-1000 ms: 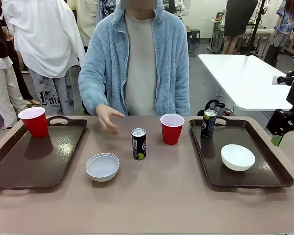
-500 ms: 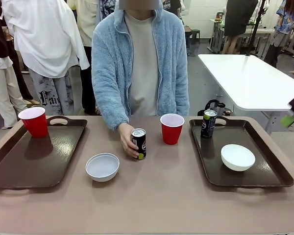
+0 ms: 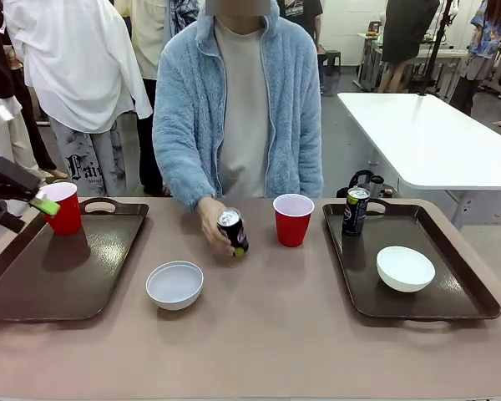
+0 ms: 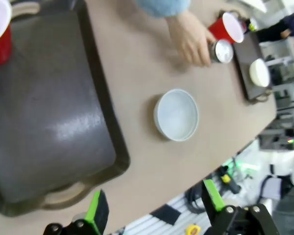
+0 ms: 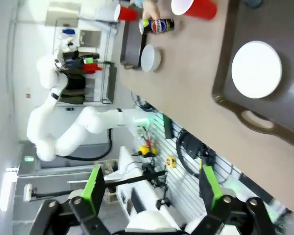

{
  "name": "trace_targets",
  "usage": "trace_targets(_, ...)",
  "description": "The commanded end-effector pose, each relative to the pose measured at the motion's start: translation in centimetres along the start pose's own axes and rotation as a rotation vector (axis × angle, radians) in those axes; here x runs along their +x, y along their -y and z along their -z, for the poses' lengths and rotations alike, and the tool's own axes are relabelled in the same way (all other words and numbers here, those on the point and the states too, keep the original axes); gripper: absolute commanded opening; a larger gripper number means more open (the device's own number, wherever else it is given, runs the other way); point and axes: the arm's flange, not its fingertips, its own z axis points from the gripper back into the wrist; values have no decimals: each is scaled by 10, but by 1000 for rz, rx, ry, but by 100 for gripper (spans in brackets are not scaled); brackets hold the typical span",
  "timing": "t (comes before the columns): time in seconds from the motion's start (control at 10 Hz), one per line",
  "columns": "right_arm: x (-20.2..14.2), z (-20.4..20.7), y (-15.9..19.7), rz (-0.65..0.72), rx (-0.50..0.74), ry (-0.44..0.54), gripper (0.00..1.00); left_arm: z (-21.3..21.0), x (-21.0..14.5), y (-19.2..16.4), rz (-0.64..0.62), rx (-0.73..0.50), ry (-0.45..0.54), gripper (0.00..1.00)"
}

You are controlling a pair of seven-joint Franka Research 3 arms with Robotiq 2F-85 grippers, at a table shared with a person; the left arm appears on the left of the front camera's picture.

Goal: Prepare tableware on both trays.
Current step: Pick up a Picnic Bowl from the table and place it on a Handle tray.

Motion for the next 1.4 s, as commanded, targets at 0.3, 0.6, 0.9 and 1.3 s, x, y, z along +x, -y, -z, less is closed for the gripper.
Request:
trace_targets(0.3,-7,-8,38,95,43,8,100,24,9,17,46,75,-27,100)
trace_targets(0.6,-7,-8,38,95,43,8,100,24,9,17,46,75,-27,100)
trace_targets(0.9,-7,-7,41,117,22,0,100,24,9,17,46,75,-27,100)
trace_targets(1.3,19,-2,64,157,67,-63,100,20,72,39,41,464,-112,100)
